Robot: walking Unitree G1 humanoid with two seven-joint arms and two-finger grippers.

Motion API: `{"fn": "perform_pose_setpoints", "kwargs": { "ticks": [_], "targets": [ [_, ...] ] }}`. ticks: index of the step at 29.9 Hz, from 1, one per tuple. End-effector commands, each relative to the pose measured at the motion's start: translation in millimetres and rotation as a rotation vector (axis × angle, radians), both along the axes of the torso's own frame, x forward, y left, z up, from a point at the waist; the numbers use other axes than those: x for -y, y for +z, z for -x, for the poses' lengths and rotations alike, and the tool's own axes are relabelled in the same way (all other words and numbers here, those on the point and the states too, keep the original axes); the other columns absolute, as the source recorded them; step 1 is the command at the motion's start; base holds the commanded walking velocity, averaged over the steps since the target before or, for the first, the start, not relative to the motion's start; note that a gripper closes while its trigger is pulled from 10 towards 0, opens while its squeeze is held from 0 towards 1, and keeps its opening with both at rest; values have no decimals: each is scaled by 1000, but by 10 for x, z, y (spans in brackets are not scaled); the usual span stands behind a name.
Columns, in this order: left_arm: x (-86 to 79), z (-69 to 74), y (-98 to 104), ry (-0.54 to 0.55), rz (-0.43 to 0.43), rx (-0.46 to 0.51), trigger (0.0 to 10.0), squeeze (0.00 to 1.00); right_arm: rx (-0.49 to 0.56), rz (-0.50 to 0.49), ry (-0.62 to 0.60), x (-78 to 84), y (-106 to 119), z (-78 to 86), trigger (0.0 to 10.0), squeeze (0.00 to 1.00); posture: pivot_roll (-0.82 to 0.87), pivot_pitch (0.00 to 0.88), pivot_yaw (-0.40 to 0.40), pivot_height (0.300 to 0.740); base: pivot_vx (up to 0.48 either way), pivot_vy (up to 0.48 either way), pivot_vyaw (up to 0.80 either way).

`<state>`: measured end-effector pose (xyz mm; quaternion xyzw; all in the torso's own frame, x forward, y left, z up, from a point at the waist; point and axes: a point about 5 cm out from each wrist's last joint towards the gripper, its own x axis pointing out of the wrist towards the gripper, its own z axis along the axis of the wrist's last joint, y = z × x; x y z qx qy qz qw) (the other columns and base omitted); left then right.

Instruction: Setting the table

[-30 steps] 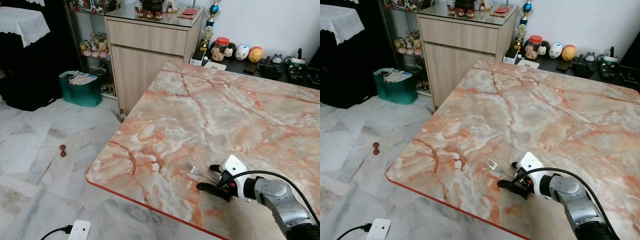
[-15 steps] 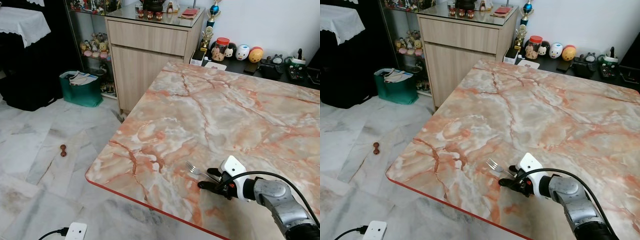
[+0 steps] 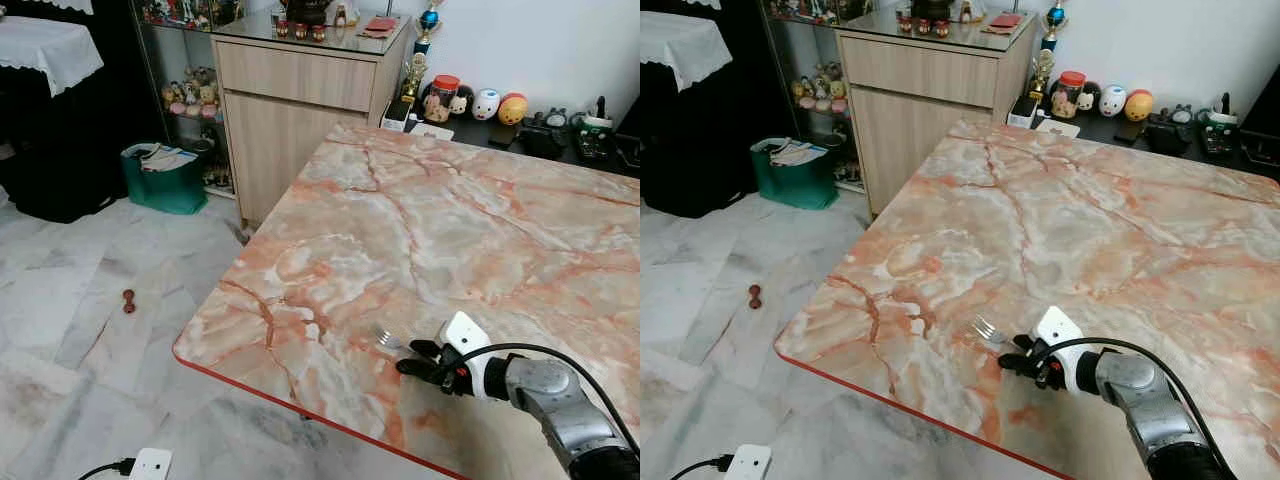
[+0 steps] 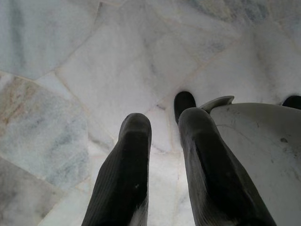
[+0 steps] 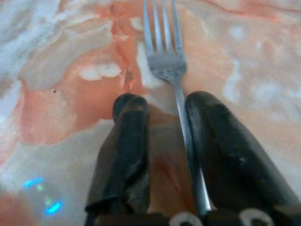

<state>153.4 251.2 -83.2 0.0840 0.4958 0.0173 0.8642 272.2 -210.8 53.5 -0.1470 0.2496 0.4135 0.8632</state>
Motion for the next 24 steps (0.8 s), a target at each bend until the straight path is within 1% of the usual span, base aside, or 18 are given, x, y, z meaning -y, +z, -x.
{"fn": "perform_pose_setpoints", "kwargs": {
  "ticks": [1, 8, 18, 22, 24],
  "targets": [
    [20, 35, -20, 3, 9, -12, 10000, 0, -33, 65, -40, 98, -66, 16, 0, 0, 86, 0, -32, 727, 0, 0, 0],
    [53, 14, -22, -1, 15, -9, 10000, 0, -29, 73, -41, 130, -45, 5, 0, 0, 86, 0, -33, 727, 0, 0, 0],
    [44, 25, -24, 2, 11, -13, 10000, 0, -22, 71, -34, 104, -41, -4, 0, 0, 89, 0, -33, 727, 0, 0, 0],
    [37, 34, -26, 2, 10, -15, 10000, 0, 16, 47, -57, 91, 12, -51, 0, 0, 89, 0, -32, 727, 0, 0, 0],
    [31, 43, -27, 1, 9, -16, 10000, 0, 44, 14, -82, 83, 65, -90, 0, 0, 85, 0, -30, 727, 0, 0, 0]
  ]
}}
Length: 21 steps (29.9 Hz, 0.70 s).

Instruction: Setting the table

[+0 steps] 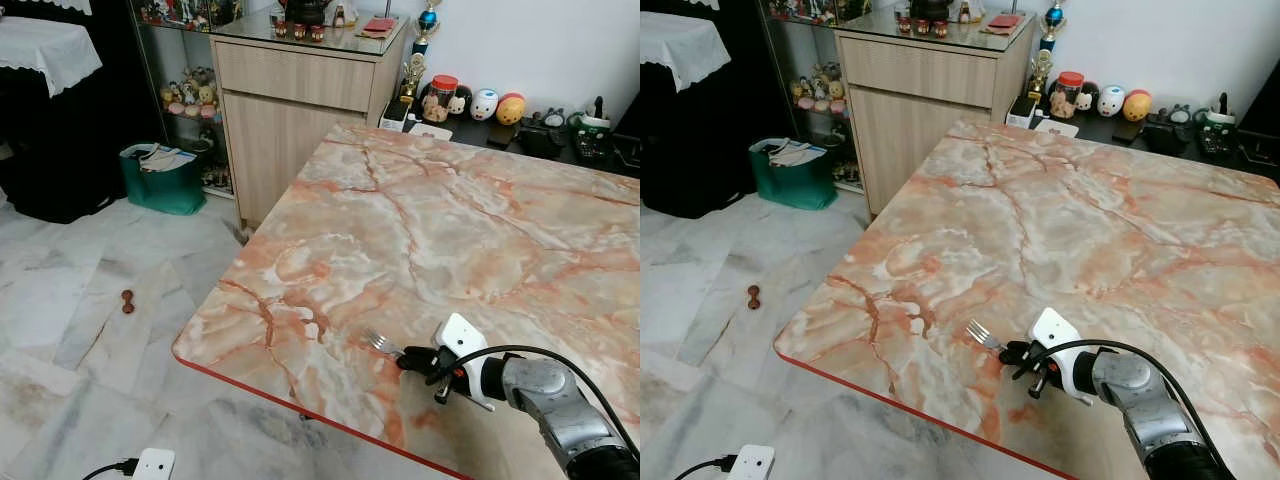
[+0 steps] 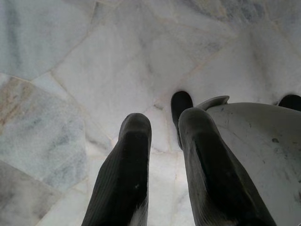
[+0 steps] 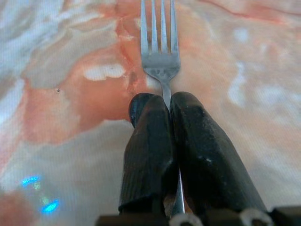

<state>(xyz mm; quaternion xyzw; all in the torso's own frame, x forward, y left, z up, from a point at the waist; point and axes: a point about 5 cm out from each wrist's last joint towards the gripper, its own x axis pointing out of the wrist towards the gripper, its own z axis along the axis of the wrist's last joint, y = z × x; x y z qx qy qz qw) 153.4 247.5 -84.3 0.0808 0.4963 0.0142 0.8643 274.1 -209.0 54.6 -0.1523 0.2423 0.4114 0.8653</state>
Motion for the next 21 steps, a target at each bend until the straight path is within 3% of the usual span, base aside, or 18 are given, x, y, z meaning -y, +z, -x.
{"fn": "perform_pose_setpoints", "kwargs": {
  "ticks": [1, 4, 5, 6, 16, 18, 21],
  "targets": [
    [-10, 54, -18, 2, 0, -15, 10000, 0, 46, -10, -94, 91, 85, -93, 0, 0, 85, 0, -30, 727, 0, 0, 0],
    [-16, 66, -21, 2, 1, -16, 10000, 0, 96, -50, -127, 74, 154, -138, 0, 0, 87, 0, -31, 727, 0, 0, 0],
    [-18, 69, -21, 2, 0, -16, 10000, 0, 121, -55, -138, 71, 183, -156, 6000, 0, 87, 0, -31, 727, 0, 0, 0],
    [-20, 71, -21, 2, 0, -16, 10000, 0, 141, -66, -149, 68, 214, -174, 10000, 0, 87, 0, -31, 727, 0, 0, 0],
    [-47, 93, -21, 4, -6, -18, 10000, 0, 481, -219, -282, -71, 679, -350, 10000, 0, 84, 0, -34, 727, 0, 0, 0],
    [-51, 90, -18, 5, -9, -14, 10000, 0, 572, -293, -411, -29, 778, -382, 10000, 0, 84, 0, -34, 727, 0, 0, 0],
    [-56, 90, -17, 7, -12, -13, 10000, 0, 713, -295, -622, 82, 848, -383, 10000, 0, 83, 0, -37, 727, 0, 0, 0]
  ]
}}
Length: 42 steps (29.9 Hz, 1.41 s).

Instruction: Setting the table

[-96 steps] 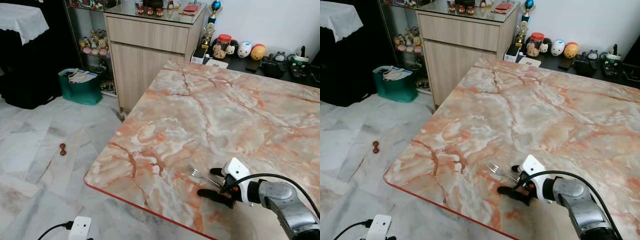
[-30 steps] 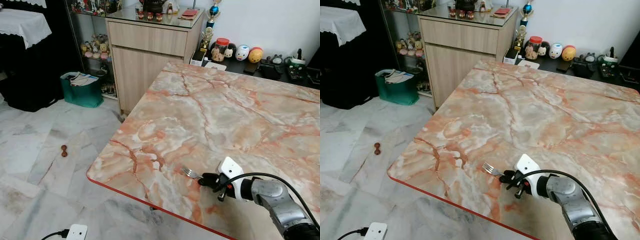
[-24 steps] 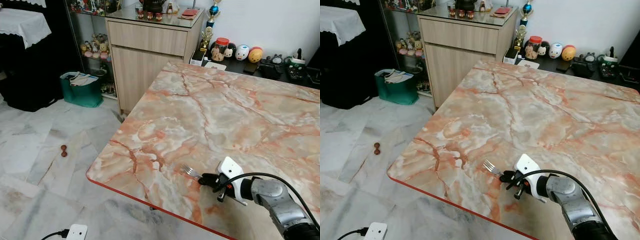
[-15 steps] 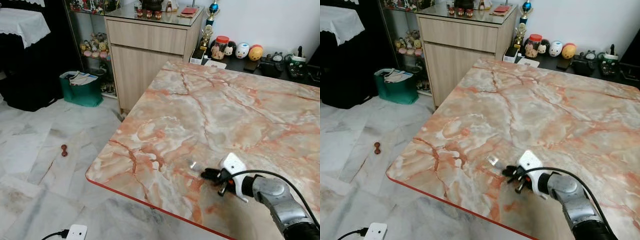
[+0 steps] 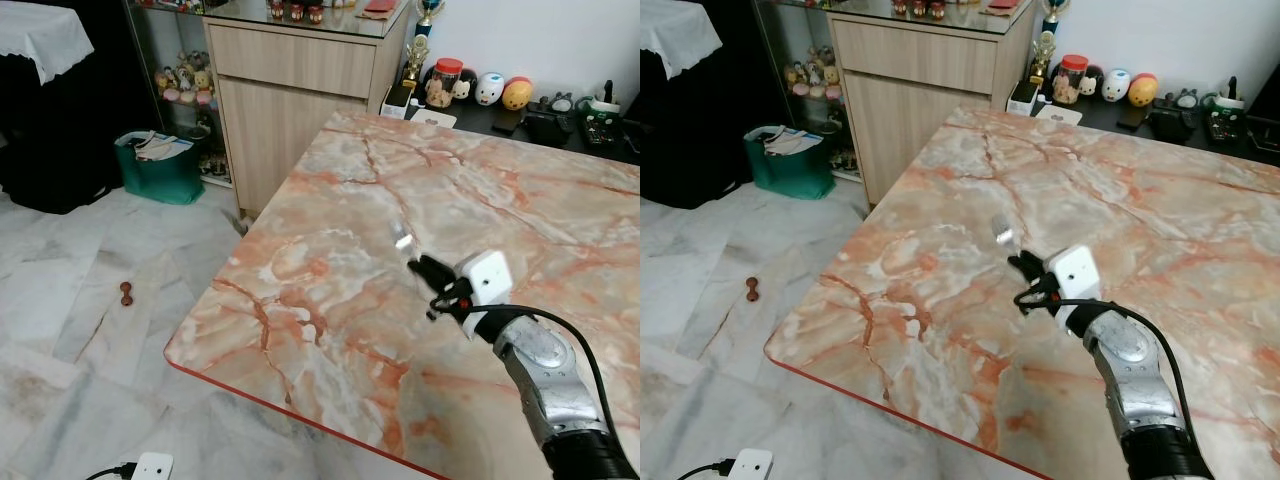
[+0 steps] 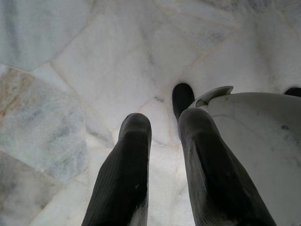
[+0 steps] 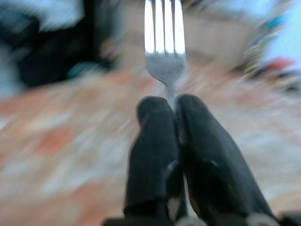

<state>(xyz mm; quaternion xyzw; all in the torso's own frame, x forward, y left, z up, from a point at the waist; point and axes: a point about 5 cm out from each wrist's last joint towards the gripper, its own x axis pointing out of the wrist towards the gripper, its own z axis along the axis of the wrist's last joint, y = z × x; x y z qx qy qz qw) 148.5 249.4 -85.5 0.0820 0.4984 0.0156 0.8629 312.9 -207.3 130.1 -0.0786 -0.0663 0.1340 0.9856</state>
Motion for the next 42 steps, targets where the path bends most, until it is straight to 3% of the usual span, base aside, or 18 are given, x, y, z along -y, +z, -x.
{"fn": "perform_pose_setpoints", "kwargs": {
  "ticks": [1, 3, 5, 8, 13, 25, 42],
  "targets": [
    [-37, 42, -5, 6, -8, -8, 10000, 0, 84, -20, -135, 117, 94, 17, 10000, 0, 83, 0, -37, 727, 0, 0, 0],
    [-37, 50, -8, 5, -11, -9, 10000, 0, 146, -22, -296, 184, 46, 140, 10000, 0, 79, 0, -34, 727, 0, 0, 0],
    [-38, 55, -9, 4, -12, -9, 10000, 0, 168, 1, -341, 193, 21, 203, 10000, 0, 73, 0, -33, 727, 0, 0, 0],
    [-38, 59, -10, -1, -17, -10, 10000, 0, 170, -40, -381, 190, -21, 251, 10000, 0, 69, 0, -32, 727, 0, 0, 0],
    [-35, 79, -18, 2, -20, -9, 10000, 0, 121, -7, -453, 217, -241, 345, 10000, 0, 73, 0, -43, 727, 0, 0, 0],
    [51, 110, -52, -12, -12, -13, 10000, 0, 131, 21, -483, 170, -296, 386, 10000, 0, 77, 0, -54, 727, 0, 0, 0],
    [149, 169, -98, -35, 15, -38, 10000, 0, 137, 1, -458, 70, -262, 239, 10000, 0, 111, 0, -87, 727, 0, 0, 0]
  ]
}}
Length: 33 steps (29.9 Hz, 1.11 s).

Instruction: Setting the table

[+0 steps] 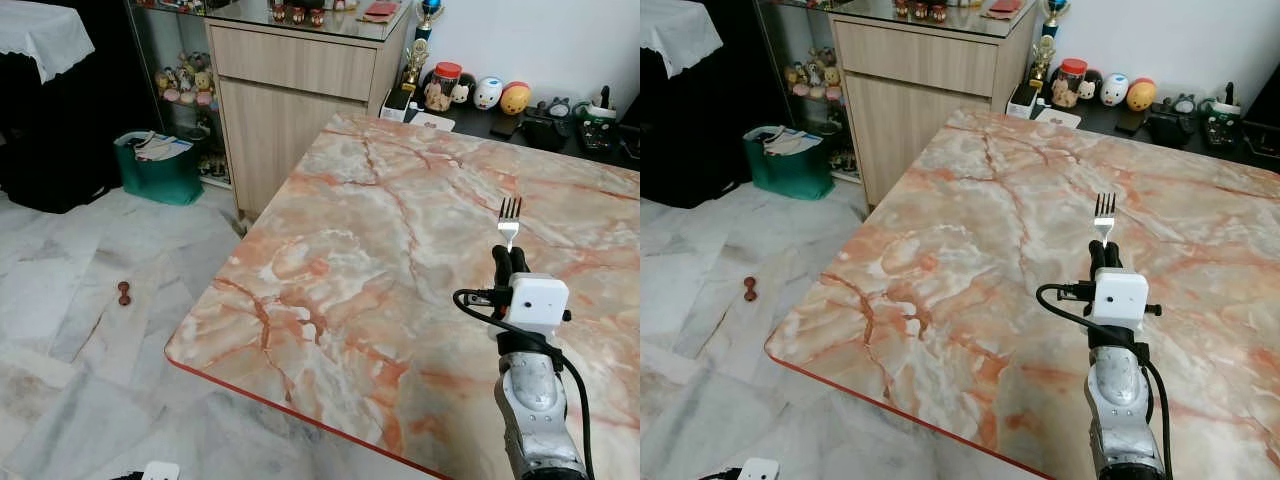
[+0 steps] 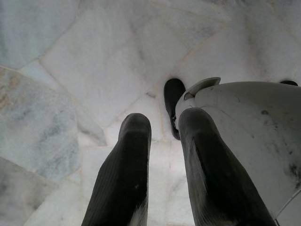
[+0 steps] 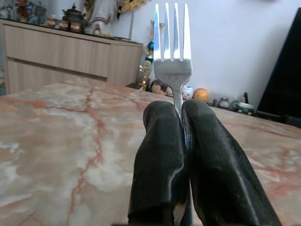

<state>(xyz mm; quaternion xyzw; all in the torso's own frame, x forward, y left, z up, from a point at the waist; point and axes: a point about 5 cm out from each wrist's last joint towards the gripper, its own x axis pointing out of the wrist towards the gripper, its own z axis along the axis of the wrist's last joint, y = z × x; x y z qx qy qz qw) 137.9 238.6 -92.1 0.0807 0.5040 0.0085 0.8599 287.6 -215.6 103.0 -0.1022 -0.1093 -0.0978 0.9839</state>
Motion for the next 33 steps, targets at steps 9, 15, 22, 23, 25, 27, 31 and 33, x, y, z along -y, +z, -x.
{"fn": "perform_pose_setpoints", "kwargs": {
  "ticks": [9, 15, 22, 23, 25, 27, 31, 33],
  "targets": [
    [49, 74, -37, -27, 8, -26, 10000, 0, 13, 1, -3, 13, 24, -30, 10000, 0, 107, 0, -84, 727, -27, 0, 0],
    [35, 75, -34, -29, 6, -26, 10000, 0, 17, -4, -1, -3, 30, -42, 10000, 0, 102, 0, -79, 727, -120, 0, 0],
    [72, 50, -35, -29, 14, -21, 10000, 0, 18, -22, 1, -18, 34, -55, 10000, 0, 103, 0, -83, 727, -251, 0, 0],
    [87, 42, -36, -31, 16, -20, 10000, 0, 20, -31, -2, -11, 37, -55, 10000, 0, 104, 0, -84, 727, -251, 0, 0],
    [90, 39, -36, -31, 16, -19, 10000, 0, 20, -30, -2, -10, 40, -56, 10000, 0, 104, 0, -85, 727, -251, 0, 0],
    [96, 32, -35, -27, 16, -18, 10000, 0, 20, -26, -2, 0, 44, -55, 10000, 0, 101, 0, -84, 727, -253, 0, 0],
    [94, 20, -31, -24, 15, -16, 10000, 0, 19, -27, -4, 5, 47, -57, 10000, 0, 101, 0, -84, 727, -253, 0, 0],
    [89, 19, -30, -23, 14, -17, 10000, 0, 18, -27, -3, 3, 44, -58, 10000, 0, 101, 0, -84, 727, -253, 0, 0]
  ]
}}
